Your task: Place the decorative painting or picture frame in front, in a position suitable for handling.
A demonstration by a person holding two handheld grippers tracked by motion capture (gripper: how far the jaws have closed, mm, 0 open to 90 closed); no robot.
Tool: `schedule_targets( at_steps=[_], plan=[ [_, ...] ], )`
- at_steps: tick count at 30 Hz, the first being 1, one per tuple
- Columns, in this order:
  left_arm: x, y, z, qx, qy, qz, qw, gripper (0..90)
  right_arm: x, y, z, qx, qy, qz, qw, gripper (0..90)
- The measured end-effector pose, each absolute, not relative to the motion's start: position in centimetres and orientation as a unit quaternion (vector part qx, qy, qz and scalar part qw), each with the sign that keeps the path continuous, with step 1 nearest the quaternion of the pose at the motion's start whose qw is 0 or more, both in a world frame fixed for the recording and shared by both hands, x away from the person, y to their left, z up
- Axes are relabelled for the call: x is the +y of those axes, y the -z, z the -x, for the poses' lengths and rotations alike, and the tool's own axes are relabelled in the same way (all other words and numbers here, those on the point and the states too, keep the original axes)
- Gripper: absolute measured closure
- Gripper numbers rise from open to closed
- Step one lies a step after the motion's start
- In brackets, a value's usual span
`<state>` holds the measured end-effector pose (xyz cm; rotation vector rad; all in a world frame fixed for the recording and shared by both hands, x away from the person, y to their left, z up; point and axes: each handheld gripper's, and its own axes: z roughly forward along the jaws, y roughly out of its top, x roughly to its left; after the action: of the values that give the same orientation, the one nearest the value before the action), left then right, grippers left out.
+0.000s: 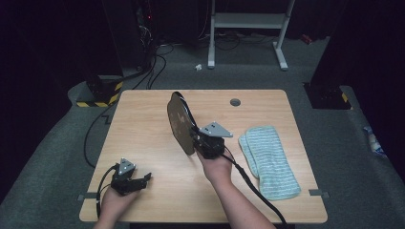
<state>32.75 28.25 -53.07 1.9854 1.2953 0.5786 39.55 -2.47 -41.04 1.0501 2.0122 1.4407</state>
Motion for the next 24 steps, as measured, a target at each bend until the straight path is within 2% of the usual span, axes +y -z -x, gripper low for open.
schedule_targets(
  at_steps=[11, 24],
  plan=[
    [28.2, 53.1, -32.7, 0.499, -0.223, -0.764, 0.343, 24.0, -4.6, 41.2, -37.5, 0.724, -0.531, -0.381, 0.223, 77.0],
    [28.3, 53.1, -32.7, 0.499, -0.223, -0.764, 0.343, 24.0, -5.2, 41.2, -35.6, 0.73, -0.534, -0.364, 0.221, 77.3]
  ],
)
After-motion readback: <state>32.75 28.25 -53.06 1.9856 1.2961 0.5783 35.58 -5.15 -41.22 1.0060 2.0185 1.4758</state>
